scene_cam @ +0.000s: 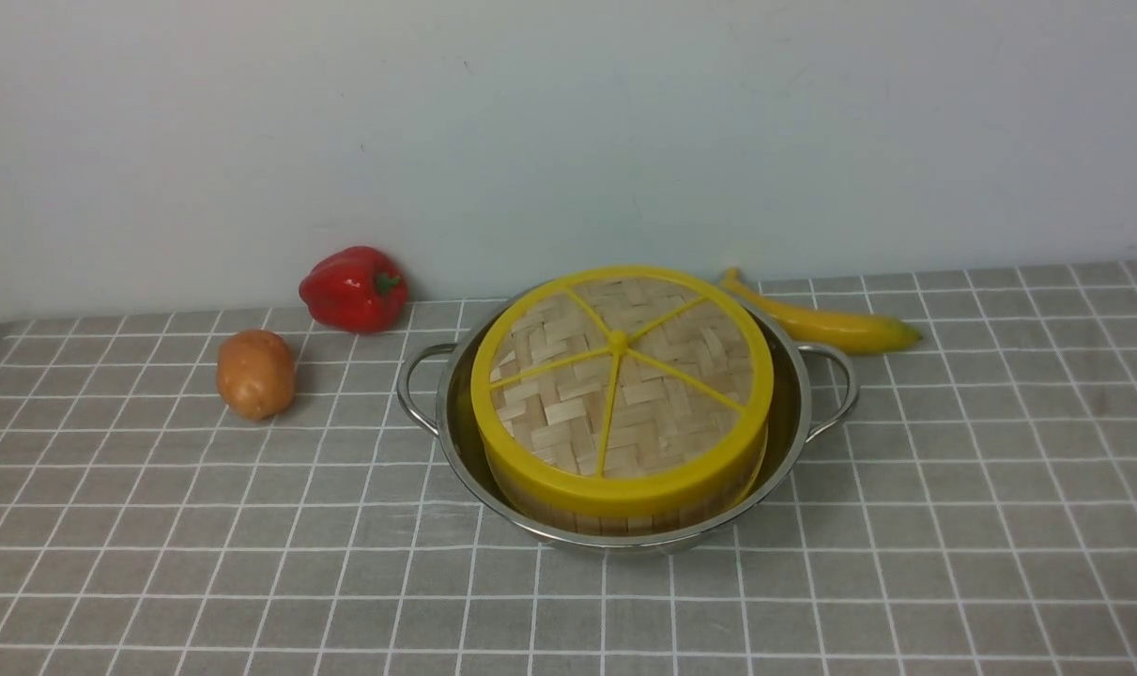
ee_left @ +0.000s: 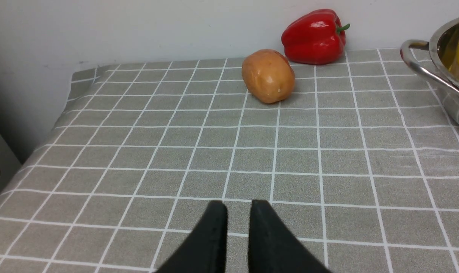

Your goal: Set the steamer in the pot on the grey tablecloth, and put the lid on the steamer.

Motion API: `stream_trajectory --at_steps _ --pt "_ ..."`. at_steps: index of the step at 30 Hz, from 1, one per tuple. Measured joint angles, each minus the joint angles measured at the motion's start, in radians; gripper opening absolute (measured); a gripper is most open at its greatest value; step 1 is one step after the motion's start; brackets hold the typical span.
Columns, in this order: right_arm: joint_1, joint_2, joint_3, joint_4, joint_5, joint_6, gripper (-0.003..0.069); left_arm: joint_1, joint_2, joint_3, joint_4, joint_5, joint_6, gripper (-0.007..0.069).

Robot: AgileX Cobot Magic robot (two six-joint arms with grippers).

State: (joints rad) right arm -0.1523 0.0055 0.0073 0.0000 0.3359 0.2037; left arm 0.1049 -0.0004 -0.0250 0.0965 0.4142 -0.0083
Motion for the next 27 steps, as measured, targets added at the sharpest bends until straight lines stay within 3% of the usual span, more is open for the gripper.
stream_trajectory --at_steps 27 --pt "0.0 0.0 0.0 0.0 0.0 0.0 0.0243 0.0 0.0 0.0 0.0 0.0 0.0 0.0115"
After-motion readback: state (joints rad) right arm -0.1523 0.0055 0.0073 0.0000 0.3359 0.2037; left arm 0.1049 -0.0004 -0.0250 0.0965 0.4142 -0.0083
